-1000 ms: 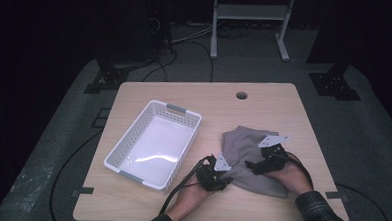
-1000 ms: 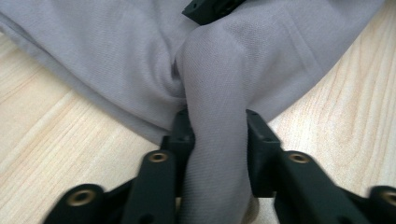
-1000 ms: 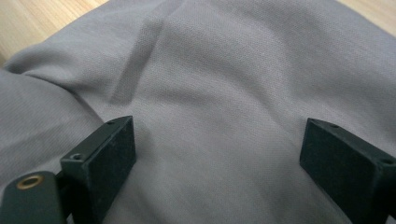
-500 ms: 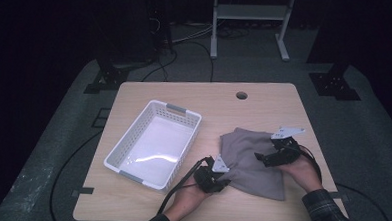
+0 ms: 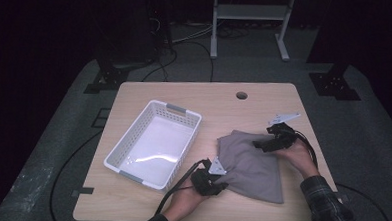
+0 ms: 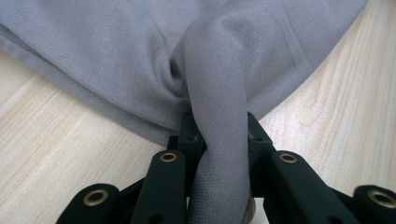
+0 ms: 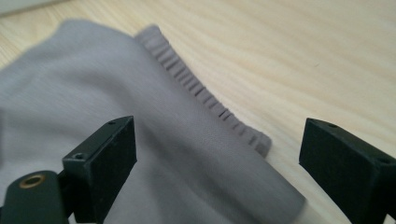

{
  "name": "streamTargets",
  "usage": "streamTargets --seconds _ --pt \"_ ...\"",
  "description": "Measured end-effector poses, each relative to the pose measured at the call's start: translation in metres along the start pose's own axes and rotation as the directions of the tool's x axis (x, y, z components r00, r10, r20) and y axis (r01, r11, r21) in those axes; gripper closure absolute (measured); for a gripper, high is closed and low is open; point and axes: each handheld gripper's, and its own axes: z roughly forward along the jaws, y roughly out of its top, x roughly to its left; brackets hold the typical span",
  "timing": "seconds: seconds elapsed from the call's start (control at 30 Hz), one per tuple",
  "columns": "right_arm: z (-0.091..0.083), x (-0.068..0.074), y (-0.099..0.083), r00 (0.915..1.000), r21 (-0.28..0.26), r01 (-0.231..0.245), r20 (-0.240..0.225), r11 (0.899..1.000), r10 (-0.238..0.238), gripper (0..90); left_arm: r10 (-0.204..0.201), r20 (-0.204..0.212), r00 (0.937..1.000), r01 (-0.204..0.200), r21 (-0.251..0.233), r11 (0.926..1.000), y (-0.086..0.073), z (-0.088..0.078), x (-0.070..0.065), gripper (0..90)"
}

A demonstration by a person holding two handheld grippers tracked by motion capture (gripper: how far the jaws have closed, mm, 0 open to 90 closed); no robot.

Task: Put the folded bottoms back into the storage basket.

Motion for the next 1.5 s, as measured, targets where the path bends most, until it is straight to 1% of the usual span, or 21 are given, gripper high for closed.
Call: streamTargets --seconds 0.03,0.07,0.1,0.13,0.2,0.27,0.33,0.47,0.53,0.63,0.67,0.73,0.83,0.9,0.93,0.97,1.07,1.13,1.17,1.27,1.5 --pt "0.003 -0.001 -0.001 1.0 0.008 0.004 0.002 1.0 -0.004 10.3 -0.006 0.001 1.0 0.006 -0.004 1.0 0.0 0.0 0.0 74.5" --pt "0.008 -0.002 -0.003 1.0 0.026 -0.003 -0.003 1.0 0.003 13.6 -0.005 0.001 1.0 0.005 -0.003 1.0 0.0 0.0 0.0 74.5" --pt "0.011 -0.003 -0.004 0.9999 0.029 0.003 -0.014 1.0 -0.003 13.6 -0.006 0.001 1.0 0.006 -0.003 1.0 0.0 0.0 0.0 74.5" --pt "0.014 -0.004 -0.006 0.9996 0.036 -0.003 -0.026 0.999 0.004 14.2 -0.003 0.002 1.0 0.003 0.0 1.0 0.0 0.0 0.0 74.5" --pt "0.016 -0.005 -0.007 0.9989 0.028 0.007 -0.047 1.0 -0.006 17.9 -0.004 0.003 1.0 0.004 0.002 1.0 0.0 0.0 0.0 74.5" --pt "0.018 -0.004 -0.007 0.9985 0.036 0.011 -0.054 0.999 -0.009 18.6 -0.005 0.005 1.0 0.005 0.003 1.0 0.0 0.0 0.001 74.5" --pt "0.018 -0.003 -0.009 0.9982 0.033 0.003 -0.06 0.999 -0.001 22.0 -0.005 0.006 1.0 0.005 0.003 1.0 0.0 0.0 0.001 74.5" --pt "0.016 0.0 -0.009 0.998 0.028 0.011 -0.063 1.0 -0.009 34.2 -0.008 0.007 0.9999 0.008 0.003 1.0 0.001 0.0 0.001 74.5" --pt "0.015 0.001 -0.01 0.9975 0.029 0.016 -0.069 0.999 -0.014 42.4 -0.008 0.006 0.9999 0.008 0.004 1.0 0.001 0.0 0.001 74.5" --pt "0.013 0.003 -0.009 0.995 0.038 0.014 -0.099 0.999 -0.01 58.2 -0.009 0.005 0.9999 0.009 0.004 0.9999 0.001 0.0 0.001 74.6" --pt "0.013 0.004 -0.009 0.994 0.038 0.019 -0.108 0.999 -0.015 61.9 -0.009 0.003 1.0 0.009 0.004 1.0 0.001 0.0 0.0 74.6" --pt "0.013 0.005 -0.009 0.9921 0.04 0.006 -0.125 0.999 -0.001 69.2 -0.01 0.001 1.0 0.01 0.005 0.9999 0.001 0.0 0.0 74.7" --pt "0.013 0.006 -0.009 0.9916 0.047 -0.012 -0.128 0.999 0.018 72.3 -0.015 0.0 0.9999 0.015 0.009 0.9999 0.001 0.0 0.0 75.5" --pt "0.012 0.006 -0.009 0.9915 0.045 -0.014 -0.128 0.999 0.02 72.9 -0.029 0.003 0.9996 0.029 0.009 0.9995 0.002 0.0 0.001 76.6" --pt "0.012 0.006 -0.009 0.9909 0.046 -0.024 -0.131 0.999 0.03 73.2 -0.03 0.004 0.9995 0.03 0.01 0.9995 0.002 0.0 0.001 77.0" --pt "0.012 0.006 -0.009 0.9906 0.044 -0.026 -0.133 0.999 0.032 73.4 -0.042 0.006 0.9991 0.042 0.008 0.9991 0.002 0.0 0.001 77.4" --pt "0.011 0.008 -0.007 0.9932 0.057 -0.004 -0.116 0.998 0.01 73.8 -0.047 0.012 0.9988 0.047 0.009 0.9989 0.004 -0.001 0.002 78.3" --pt "0.01 0.008 -0.005 0.9945 0.061 0.003 -0.105 0.998 0.003 73.9 -0.055 0.016 0.9984 0.055 -0.006 0.9985 0.006 -0.003 0.003 78.6" --pt "0.009 0.008 -0.004 0.9946 0.062 0.002 -0.104 0.998 0.004 74.0 -0.051 0.017 0.9985 0.052 -0.009 0.9986 0.007 -0.005 0.004 78.7" --pt "0.007 0.007 -0.003 0.9954 0.074 -0.002 -0.095 0.997 0.009 74.0 -0.066 0.022 0.9976 0.067 -0.043 0.9968 0.012 -0.01 0.005 78.7" --pt "-0.002 0.008 0.007 0.9976 0.085 0.01 -0.07 0.996 -0.004 74.0 -0.081 0.042 0.9958 0.084 -0.084 0.9929 0.02 -0.02 0.008 78.8"
